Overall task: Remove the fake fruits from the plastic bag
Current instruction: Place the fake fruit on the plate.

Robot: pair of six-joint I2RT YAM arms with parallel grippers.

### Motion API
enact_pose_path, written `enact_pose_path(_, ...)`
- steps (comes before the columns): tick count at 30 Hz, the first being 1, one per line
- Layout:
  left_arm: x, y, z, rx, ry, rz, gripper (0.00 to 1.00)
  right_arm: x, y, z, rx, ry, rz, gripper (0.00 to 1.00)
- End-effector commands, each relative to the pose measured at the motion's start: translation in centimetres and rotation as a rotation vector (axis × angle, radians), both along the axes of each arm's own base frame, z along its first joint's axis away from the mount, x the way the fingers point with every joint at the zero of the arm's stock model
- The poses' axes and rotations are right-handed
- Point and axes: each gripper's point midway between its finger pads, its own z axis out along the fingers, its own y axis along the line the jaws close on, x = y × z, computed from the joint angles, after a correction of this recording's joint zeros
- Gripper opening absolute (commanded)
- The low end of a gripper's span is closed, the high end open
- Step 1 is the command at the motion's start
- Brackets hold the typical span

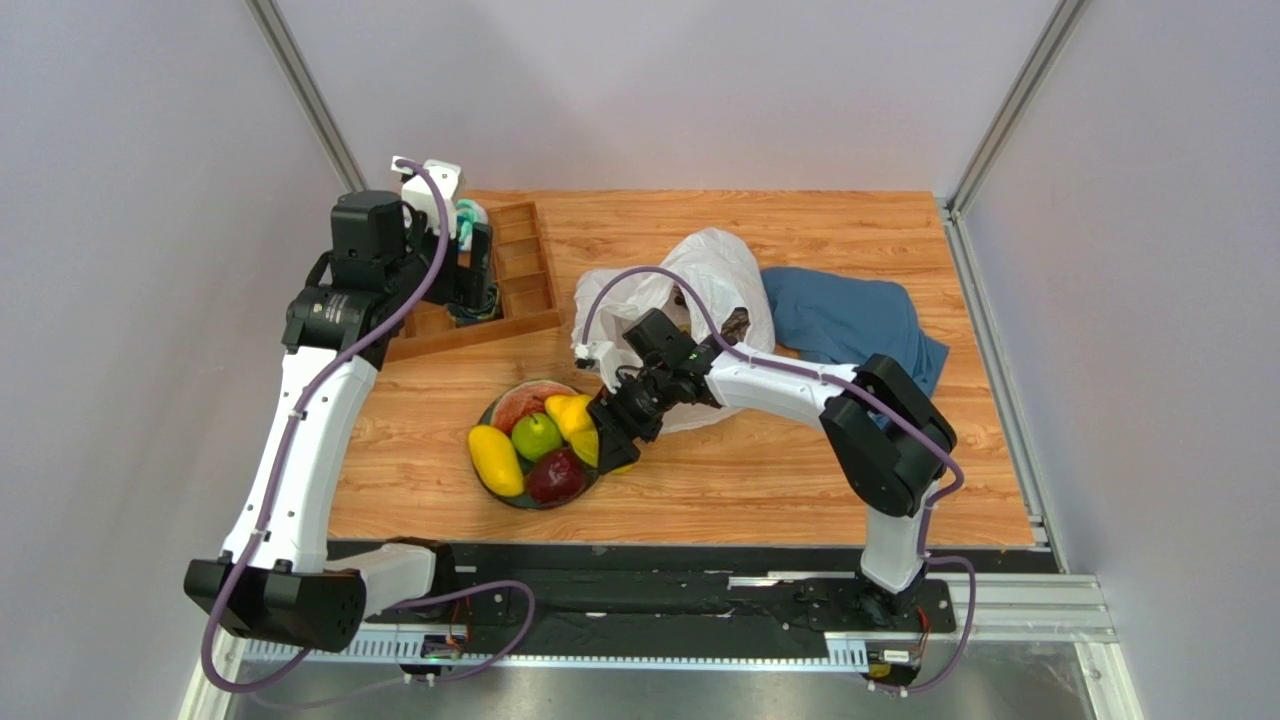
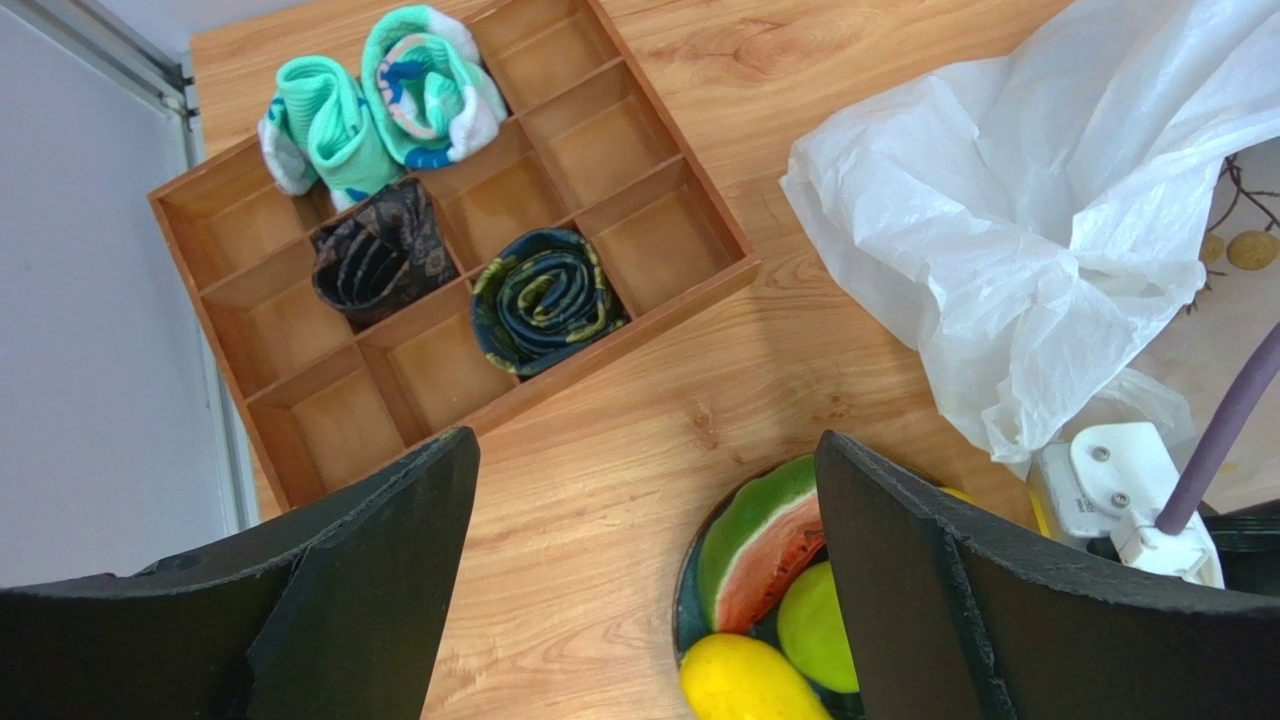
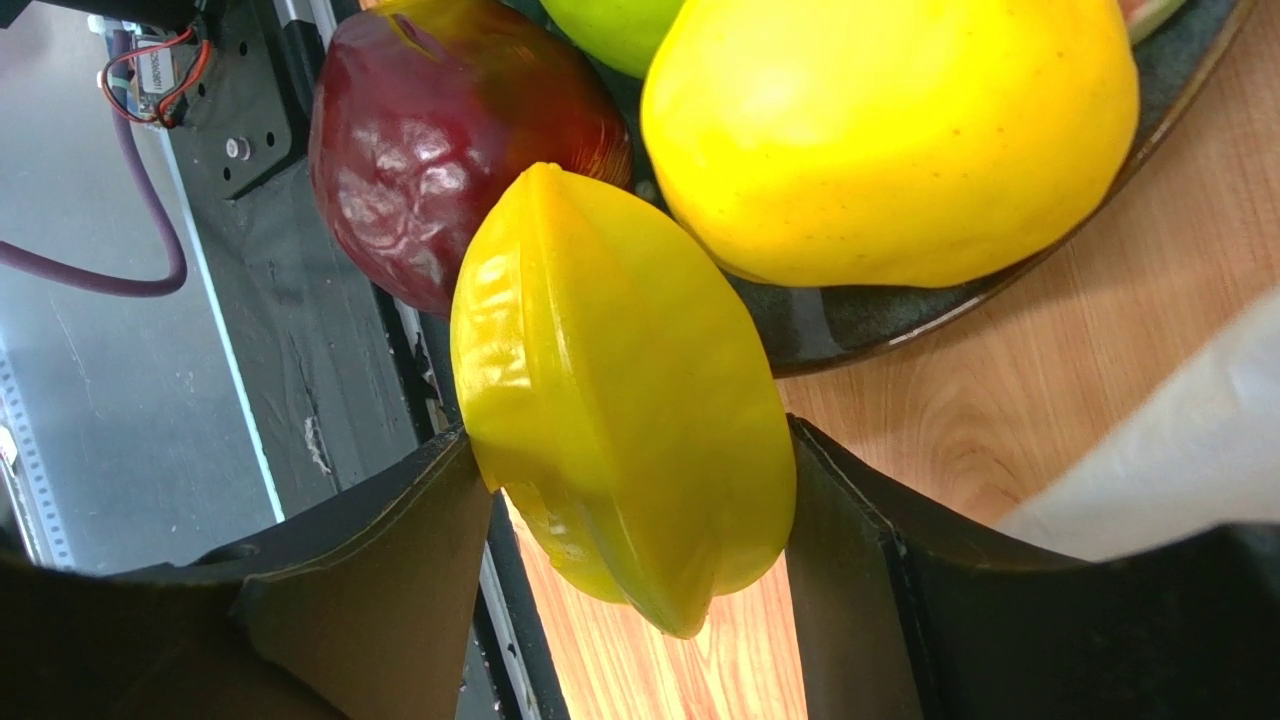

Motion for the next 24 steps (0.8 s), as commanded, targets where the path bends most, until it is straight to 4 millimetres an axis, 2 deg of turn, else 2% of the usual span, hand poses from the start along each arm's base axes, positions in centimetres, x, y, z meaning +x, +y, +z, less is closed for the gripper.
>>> enact_pose_path(1,0.6,-0.5,-0.1,-0.039,0.004,-0.012,0.91,0.4,2.0,1.6,0.078,-0.044,0.039,0.44)
enact_pose_path(12,1.1,-1.2,-0.6,-0.06,0.025,-0.038,0.91,0.8,2.6,0.5,0.054,-0.032,0.023,0.46)
enact_pose_path(15,1.3,-1.4,-0.7,-0.065,0.03,-0.045,0.9,1.0,2.7,0.2,0.047,-0.034,0.017,0.5)
enact_pose_path(16,1.3,-1.5,-0.8,-0.069,0.033,-0.046,0.9,1.1,2.8,0.2,0.044,-0.035,0.015,0.54)
enact_pose_path(17,1.2,-1.5,-0.7,-0.067,0.032,-0.049,0.9,1.1,2.7,0.1,0.035,-0.03,0.013,0.65)
enact_pose_path(18,1.3,-1.5,-0.9,-0.068,0.035,-0.051,0.9,1.3,2.7,0.0,0.026,-0.032,0.008,0.9)
enact_pose_path(19,1.4,-1.6,-0.9,-0.072,0.036,-0.051,0.9,1.3,2.6,0.0,0.02,-0.031,0.007,1.0)
enact_pose_path(21,1.5,-1.7,-0.9,-0.075,0.039,-0.054,0.9,1.1,2.2,0.0,0.004,-0.027,0.008,1.0)
enact_pose_path(24,1.7,-1.8,-0.8,-0.081,0.038,-0.058,0.9,0.9,1.7,1.0,0.011,-0.039,0.01,1.0)
